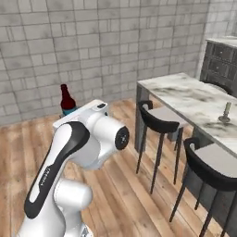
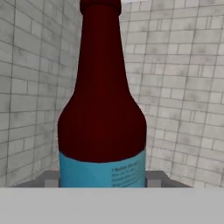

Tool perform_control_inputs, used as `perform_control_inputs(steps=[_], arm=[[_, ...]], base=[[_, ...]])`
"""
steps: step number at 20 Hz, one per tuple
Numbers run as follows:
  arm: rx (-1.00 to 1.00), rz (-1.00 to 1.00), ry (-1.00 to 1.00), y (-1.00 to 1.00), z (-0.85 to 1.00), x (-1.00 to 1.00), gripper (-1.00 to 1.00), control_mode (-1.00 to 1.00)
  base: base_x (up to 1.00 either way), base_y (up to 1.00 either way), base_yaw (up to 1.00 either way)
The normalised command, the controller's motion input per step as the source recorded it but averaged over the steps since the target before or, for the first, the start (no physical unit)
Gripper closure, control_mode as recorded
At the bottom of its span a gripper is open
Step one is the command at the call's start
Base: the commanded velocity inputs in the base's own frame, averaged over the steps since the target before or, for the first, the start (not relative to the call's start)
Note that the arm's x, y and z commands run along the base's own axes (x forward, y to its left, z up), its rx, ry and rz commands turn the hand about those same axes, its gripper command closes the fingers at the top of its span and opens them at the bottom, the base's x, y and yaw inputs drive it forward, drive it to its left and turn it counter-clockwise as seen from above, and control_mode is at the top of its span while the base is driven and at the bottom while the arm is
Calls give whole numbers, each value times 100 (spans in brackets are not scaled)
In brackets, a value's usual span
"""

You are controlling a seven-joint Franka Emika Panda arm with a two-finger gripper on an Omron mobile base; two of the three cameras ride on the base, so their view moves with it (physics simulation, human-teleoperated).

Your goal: Open the cabinet directly in front. Then move the beer and the mug to the dining counter with the candle on it.

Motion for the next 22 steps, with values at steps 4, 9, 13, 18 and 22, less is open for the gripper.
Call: perform_control_inputs(steps=[4, 9, 13, 18, 22], arm=[[0, 0, 0, 0, 0, 0, 100, 100], [0, 0, 0, 0, 0, 0, 100, 100], [0, 0, 0, 0, 0, 0, 100, 100], [0, 0, 0, 0, 0, 0, 100, 100], [0, 0, 0, 0, 0, 0, 100, 100]], base=[[6, 0, -100], [11, 4, -100], [28, 18, -99], [30, 26, -49], [34, 5, 0]])
